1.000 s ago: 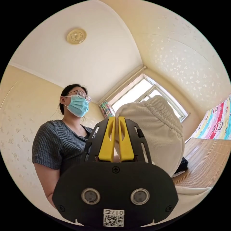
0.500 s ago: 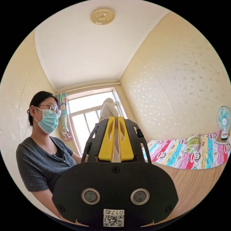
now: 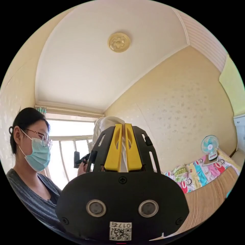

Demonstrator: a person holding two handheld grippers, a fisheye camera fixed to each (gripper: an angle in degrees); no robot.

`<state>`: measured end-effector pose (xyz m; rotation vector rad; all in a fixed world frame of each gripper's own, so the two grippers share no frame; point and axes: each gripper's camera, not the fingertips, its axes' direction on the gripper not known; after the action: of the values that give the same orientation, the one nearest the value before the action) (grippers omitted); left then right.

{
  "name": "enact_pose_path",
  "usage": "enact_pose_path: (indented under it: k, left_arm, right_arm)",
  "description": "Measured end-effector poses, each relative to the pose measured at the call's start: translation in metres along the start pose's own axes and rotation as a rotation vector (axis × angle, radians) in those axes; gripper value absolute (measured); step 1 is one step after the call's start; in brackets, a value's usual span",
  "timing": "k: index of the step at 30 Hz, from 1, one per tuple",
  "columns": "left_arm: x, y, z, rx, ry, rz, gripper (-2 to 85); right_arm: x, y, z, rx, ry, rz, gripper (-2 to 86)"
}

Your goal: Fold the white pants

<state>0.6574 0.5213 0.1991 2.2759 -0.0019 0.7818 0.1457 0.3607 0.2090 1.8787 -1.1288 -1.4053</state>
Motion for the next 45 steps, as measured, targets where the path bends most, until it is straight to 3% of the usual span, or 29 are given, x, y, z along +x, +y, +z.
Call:
enact_pose_path:
  k: [5, 8, 13, 18, 21, 24, 27, 28, 31, 35, 36, 40, 45]
  left_arm:
    - [0.033, -0.028, -0.005, 0.121, -0.028, 0.056, 6.3]
    - [0.037, -0.032, -0.012, 0.225, -0.025, 0.035, 6.0]
    - [0.049, -0.029, -0.026, 0.407, -0.178, 0.120, 6.0]
    - [-0.004, -0.016, 0.006, 0.407, -0.281, 0.012, 6.2]
    - [-0.052, 0.000, 0.042, 0.356, -0.329, 0.015, 6.4]
    - [-0.132, -0.028, 0.102, 0.213, -0.407, -0.007, 6.3]
    - [-0.278, -0.095, 0.187, 0.042, -0.357, -0.106, 6.8]
    - [-0.350, -0.119, 0.225, -0.015, -0.385, -0.159, 7.6]
    - [-0.515, -0.136, 0.285, -0.218, -0.595, -0.444, 15.2]
    - [-0.610, -0.054, 0.259, -0.276, -0.631, -0.561, 11.1]
    - [-0.616, -0.033, 0.254, -0.302, -0.613, -0.554, 11.1]
    - [-0.646, 0.155, 0.222, -0.691, -0.600, -0.743, 11.2]
    - [-0.644, 0.335, 0.170, -1.017, -0.523, -1.072, 11.3]
  right_arm:
    - [-0.028, -0.021, 0.008, 0.076, 0.147, -0.051, 2.0]
    - [-0.033, -0.030, 0.011, 0.086, 0.099, -0.113, 2.1]
    - [-0.021, -0.026, 0.043, 0.065, 0.118, -0.211, 2.2]
    - [0.019, 0.036, 0.072, 0.098, 0.264, -0.205, 2.4]
    - [0.063, 0.054, 0.129, -0.033, 0.439, -0.237, 2.6]
    - [0.148, 0.049, 0.230, -0.176, 0.435, -0.169, 2.9]
    - [0.255, 0.053, 0.386, -0.347, 0.556, -0.151, 3.9]
    - [0.298, 0.061, 0.449, -0.454, 0.639, -0.134, 4.5]
    - [0.368, 0.083, 0.527, -0.703, 0.785, -0.062, 5.6]
    - [0.397, 0.156, 0.497, -0.851, 0.528, -0.062, 5.8]
    - [0.410, 0.199, 0.481, -0.995, 0.515, -0.069, 5.6]
    - [0.445, 0.353, 0.388, -1.538, 0.601, -0.039, 4.6]
    - [0.439, 0.446, 0.319, -1.895, 0.432, 0.202, 5.8]
